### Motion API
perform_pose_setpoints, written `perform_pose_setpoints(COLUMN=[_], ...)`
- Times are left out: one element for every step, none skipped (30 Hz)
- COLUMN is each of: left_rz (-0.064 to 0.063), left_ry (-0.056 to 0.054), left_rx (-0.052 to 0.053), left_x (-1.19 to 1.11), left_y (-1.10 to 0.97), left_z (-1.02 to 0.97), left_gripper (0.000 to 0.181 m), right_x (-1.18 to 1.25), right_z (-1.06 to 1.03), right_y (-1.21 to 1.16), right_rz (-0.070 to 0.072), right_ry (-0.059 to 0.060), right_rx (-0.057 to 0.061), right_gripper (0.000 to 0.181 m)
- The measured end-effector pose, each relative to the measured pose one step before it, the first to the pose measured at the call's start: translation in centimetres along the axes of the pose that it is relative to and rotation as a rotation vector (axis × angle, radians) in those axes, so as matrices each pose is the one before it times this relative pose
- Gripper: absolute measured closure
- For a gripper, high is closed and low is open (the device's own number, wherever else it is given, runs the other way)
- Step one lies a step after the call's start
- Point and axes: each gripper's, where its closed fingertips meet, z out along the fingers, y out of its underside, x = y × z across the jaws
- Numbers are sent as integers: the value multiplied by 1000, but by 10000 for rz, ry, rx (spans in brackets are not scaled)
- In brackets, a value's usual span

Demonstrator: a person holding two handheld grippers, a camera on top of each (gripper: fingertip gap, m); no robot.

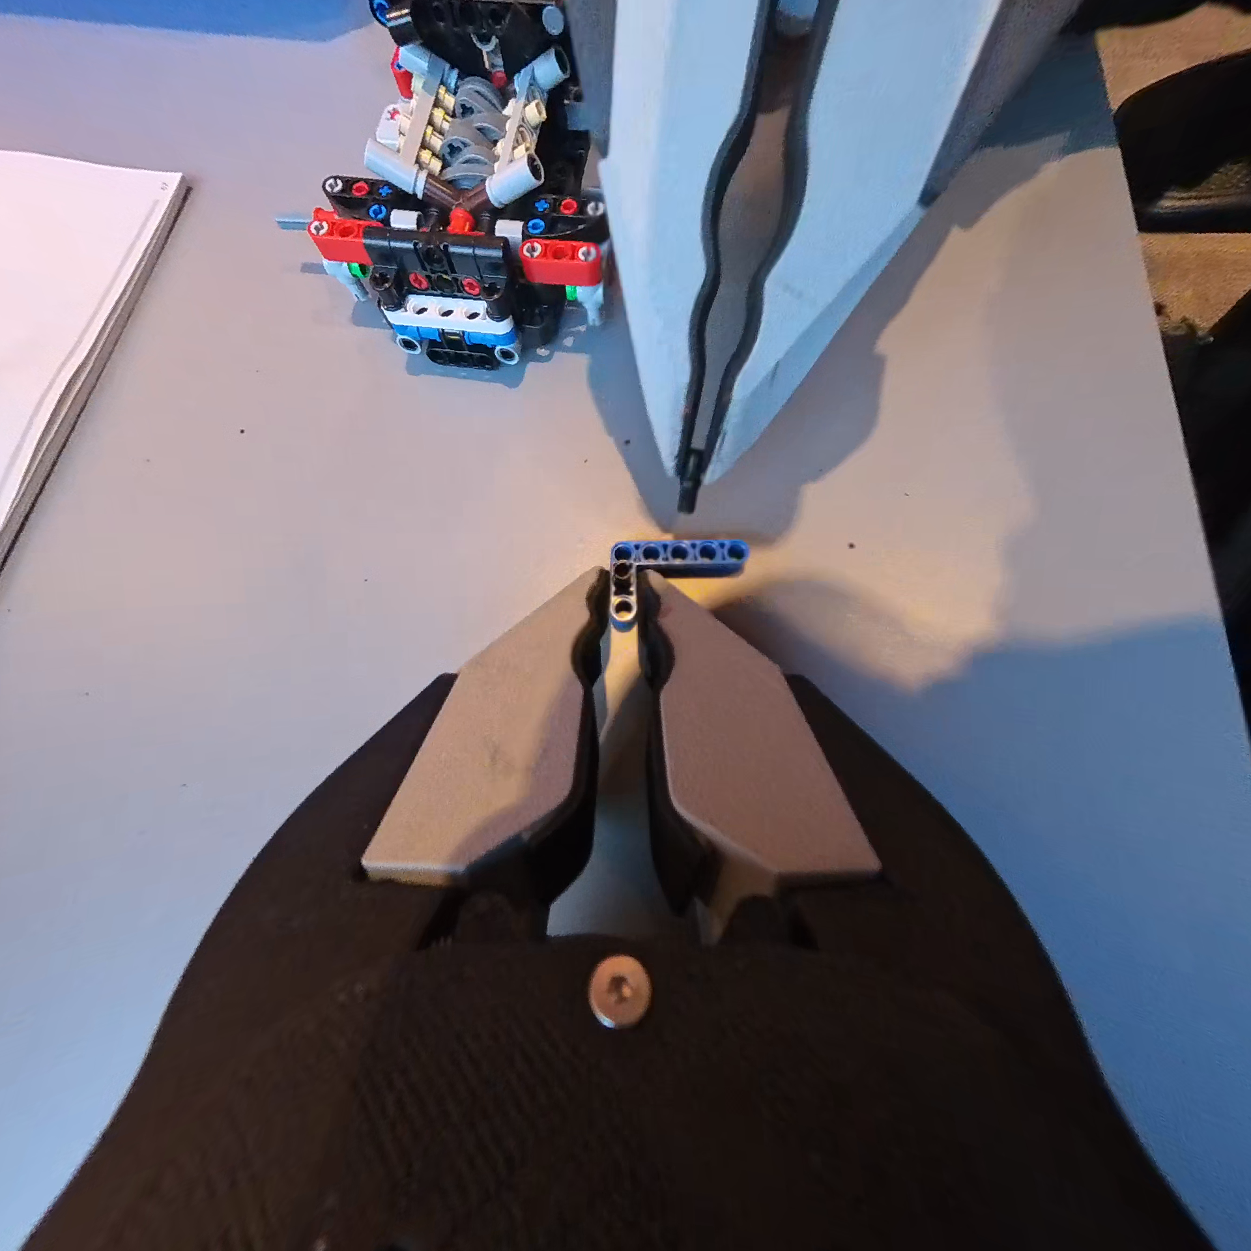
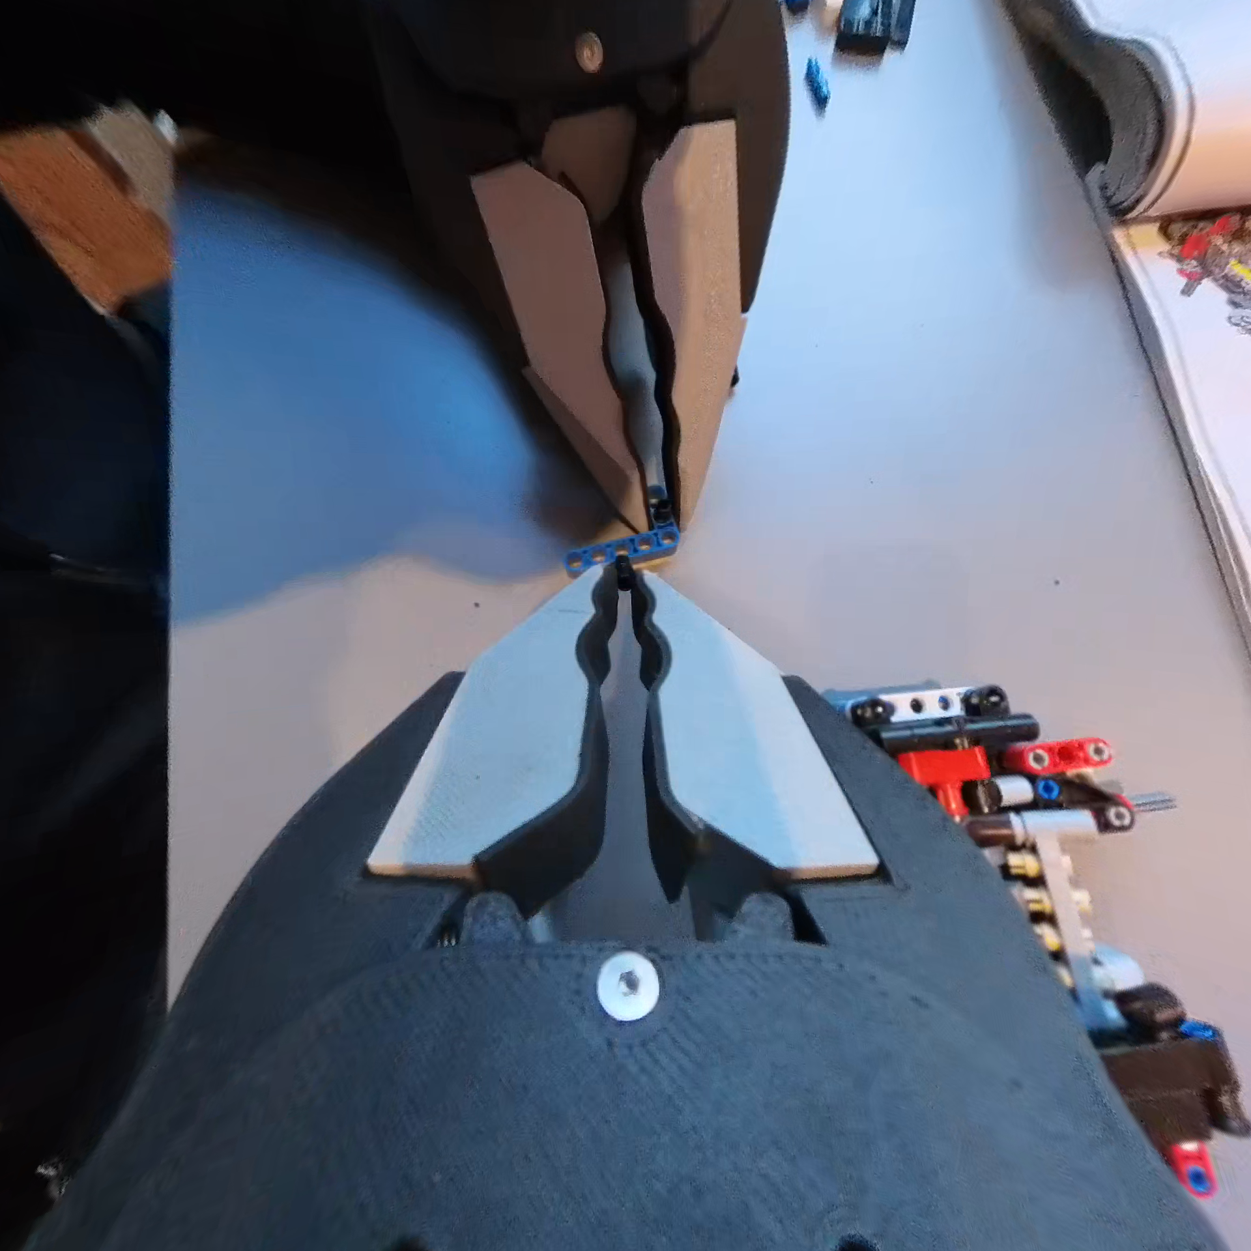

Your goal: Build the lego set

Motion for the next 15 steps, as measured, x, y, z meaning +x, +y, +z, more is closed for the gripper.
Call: perform_pose_setpoints(left_rz=[8, 33, 44, 32, 16, -9, -50, -93, -77, -30, 22, 30, 27, -6, -39], left_ry=[-10, -41, -60, -58, -36, -8, 24, 39, 39, 13, -19, -32, -33, -26, -18], left_rx=[-1, -1, -1, -1, -1, 0, -1, 1, 0, 0, -1, -2, -1, 1, -3], left_x=[-1, 5, -2, 1, 8, 11, 18, -17, -9, -6, 8, 0, -2, -4, -12], left_y=[6, 6, 4, 2, 9, 11, 20, 20, 24, 4, 7, -4, 2, 12, 24], left_z=[-6, 6, -9, -7, -13, -12, -17, -14, -21, -3, -7, 3, -4, 0, -36], left_gripper=[176, 177, 177, 177, 177, 177, 176, 177, 177, 176, 176, 176, 176, 176, 176], right_x=[52, -9, -82, -106, -61, -8, 58, 66, 4, 7, 22, -8, -15, -10, 4], right_z=[305, 248, 216, 193, 177, 171, 158, 63, 2, -8, -41, -26, 17, 41, 29], right_y=[45, -18, -45, -87, -65, -10, 31, -14, 9, 101, 102, 86, 39, -36, -62], right_rz=[-119, -129, -128, -112, -67, -38, -22, 6, 27, -30, -90, -73, -29, -12, -15], right_ry=[32, 5, -41, -66, -62, -44, -20, -25, -68, -44, -10, -33, -46, -52, -48], right_rx=[-364, -325, -301, -257, -244, -251, -236, -175, -169, -221, -209, -200, -168, -130, -138], right_gripper=[180, 180, 180, 180, 180, 180, 180, 180, 180, 180, 180, 180, 180, 180, 180])
